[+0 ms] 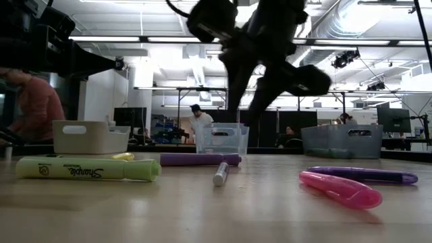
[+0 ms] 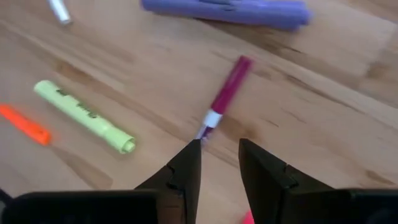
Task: Pick & Place Markers
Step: Put the maroon marker pen into the transparent bin
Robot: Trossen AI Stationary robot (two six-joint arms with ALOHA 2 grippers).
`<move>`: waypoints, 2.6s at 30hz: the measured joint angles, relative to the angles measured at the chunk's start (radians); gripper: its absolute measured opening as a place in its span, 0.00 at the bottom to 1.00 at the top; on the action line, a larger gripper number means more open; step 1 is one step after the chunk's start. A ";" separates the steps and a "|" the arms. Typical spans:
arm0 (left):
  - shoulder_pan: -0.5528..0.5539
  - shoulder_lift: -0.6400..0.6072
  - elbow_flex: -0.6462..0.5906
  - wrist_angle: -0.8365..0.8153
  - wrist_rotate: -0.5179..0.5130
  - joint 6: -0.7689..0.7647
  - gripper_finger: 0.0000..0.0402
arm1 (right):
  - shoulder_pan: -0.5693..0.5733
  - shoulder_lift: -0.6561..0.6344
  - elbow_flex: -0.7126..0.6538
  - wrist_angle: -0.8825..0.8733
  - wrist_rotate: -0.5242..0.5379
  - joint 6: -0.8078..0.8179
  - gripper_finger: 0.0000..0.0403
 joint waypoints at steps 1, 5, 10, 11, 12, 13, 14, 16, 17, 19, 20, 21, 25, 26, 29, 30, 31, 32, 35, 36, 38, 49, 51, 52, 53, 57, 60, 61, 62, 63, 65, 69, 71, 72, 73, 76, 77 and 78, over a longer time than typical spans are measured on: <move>0.000 0.000 0.000 0.000 0.000 0.000 0.00 | 0.000 0.013 0.016 0.000 -0.003 -0.011 0.26; 0.000 0.000 0.000 0.000 0.000 0.000 0.00 | -0.001 0.070 0.080 -0.018 -0.028 -0.029 0.35; 0.000 0.000 0.000 0.000 0.000 0.000 0.00 | 0.003 0.129 0.165 -0.110 -0.027 -0.009 0.50; 0.000 0.000 0.000 0.000 0.000 0.000 0.00 | 0.003 0.139 0.175 -0.126 -0.024 -0.009 0.52; 0.000 0.000 0.000 0.000 0.000 0.000 0.00 | 0.004 0.147 0.185 -0.137 -0.023 -0.008 0.54; 0.000 0.000 0.000 0.000 0.000 0.000 0.00 | 0.005 0.153 0.191 -0.141 -0.023 -0.008 0.56; 0.000 0.000 0.000 0.000 0.000 0.000 0.00 | 0.007 0.159 0.195 -0.141 -0.025 -0.007 0.57; 0.000 0.000 0.000 0.000 0.001 0.000 0.00 | 0.011 0.177 0.203 -0.139 -0.037 -0.002 0.59; 0.000 0.000 0.000 0.000 0.001 0.000 0.00 | 0.012 0.191 0.207 -0.140 -0.043 0.001 0.59; 0.000 0.000 0.000 0.000 0.001 0.000 0.00 | 0.015 0.218 0.217 -0.142 -0.059 0.002 0.59; 0.000 0.000 0.000 0.000 0.001 0.000 0.00 | 0.016 0.230 0.226 -0.142 -0.063 0.002 0.59; 0.000 0.000 0.000 0.000 0.001 0.000 0.00 | 0.016 0.239 0.233 -0.138 -0.068 0.002 0.59; 0.000 0.000 0.000 0.000 0.001 0.000 0.00 | 0.016 0.273 0.254 -0.136 -0.081 -0.005 0.59; 0.000 0.000 0.000 0.000 0.001 0.000 0.00 | 0.016 0.274 0.254 -0.134 -0.080 -0.007 0.59; 0.000 0.000 0.000 0.000 0.001 0.000 0.00 | 0.016 0.290 0.257 -0.134 -0.079 -0.011 0.59; 0.000 0.000 0.000 0.000 0.001 0.000 0.00 | 0.017 0.297 0.259 -0.135 -0.079 -0.015 0.59; 0.000 0.000 0.000 0.000 0.001 0.000 0.00 | 0.017 0.305 0.259 -0.136 -0.079 -0.018 0.59; 0.000 0.000 0.000 0.000 0.001 0.000 0.00 | 0.017 0.314 0.259 -0.139 -0.079 -0.025 0.59; 0.000 0.000 0.000 0.000 0.001 0.000 0.00 | 0.017 0.332 0.260 -0.142 -0.081 -0.053 0.59; 0.000 0.000 0.000 0.000 0.001 0.000 0.00 | 0.017 0.335 0.260 -0.144 -0.079 -0.065 0.59; 0.000 0.000 0.000 0.000 0.001 0.000 0.00 | 0.017 0.341 0.261 -0.147 -0.061 -0.090 0.59; 0.000 0.000 0.000 0.000 0.000 0.000 0.00 | 0.019 0.342 0.259 -0.183 0.011 -0.193 0.57; 0.000 0.000 0.000 0.000 0.000 0.000 0.00 | 0.019 0.342 0.258 -0.185 0.009 -0.193 0.55; 0.000 0.000 0.000 0.000 0.000 0.000 0.00 | 0.018 0.342 0.258 -0.186 0.004 -0.193 0.53; 0.000 0.000 0.000 0.000 0.000 0.000 0.00 | 0.018 0.342 0.258 -0.187 -0.001 -0.193 0.52; 0.000 0.000 0.000 0.000 0.000 0.000 0.00 | 0.017 0.342 0.258 -0.191 -0.010 -0.194 0.45; 0.000 0.000 0.000 0.000 0.000 0.000 0.00 | 0.016 0.342 0.258 -0.191 -0.025 -0.194 0.40; 0.000 0.000 0.000 0.000 0.000 0.000 0.00 | 0.016 0.342 0.258 -0.191 -0.030 -0.195 0.39; 0.000 0.000 0.000 0.000 0.000 0.000 0.00 | 0.015 0.342 0.258 -0.191 -0.036 -0.197 0.37; 0.000 0.000 0.000 0.000 0.000 0.000 0.00 | 0.015 0.342 0.258 -0.191 -0.039 -0.202 0.36; 0.000 0.000 0.000 0.000 0.000 0.000 0.00 | 0.015 0.342 0.257 -0.191 -0.047 -0.214 0.34; 0.000 0.000 0.000 0.000 0.000 0.000 0.00 | 0.014 0.342 0.257 -0.197 -0.065 -0.225 0.29; 0.000 0.000 0.000 0.000 0.000 0.000 0.00 | 0.014 0.342 0.257 -0.201 -0.079 -0.237 0.27; 0.000 0.000 0.000 0.000 0.000 0.000 0.00 | 0.014 0.342 0.257 -0.205 -0.083 -0.243 0.26; 0.000 0.000 0.000 0.000 0.000 0.000 0.00 | 0.014 0.342 0.257 -0.207 -0.086 -0.251 0.24; 0.000 0.000 0.000 0.000 0.000 0.000 0.00 | 0.014 0.342 0.257 -0.216 -0.095 -0.265 0.20; 0.000 0.000 0.000 0.000 0.000 0.000 0.00 | 0.014 0.342 0.257 -0.218 -0.096 -0.271 0.18; 0.000 0.000 0.000 0.000 0.000 0.000 0.00 | 0.014 0.342 0.257 -0.221 -0.099 -0.277 0.16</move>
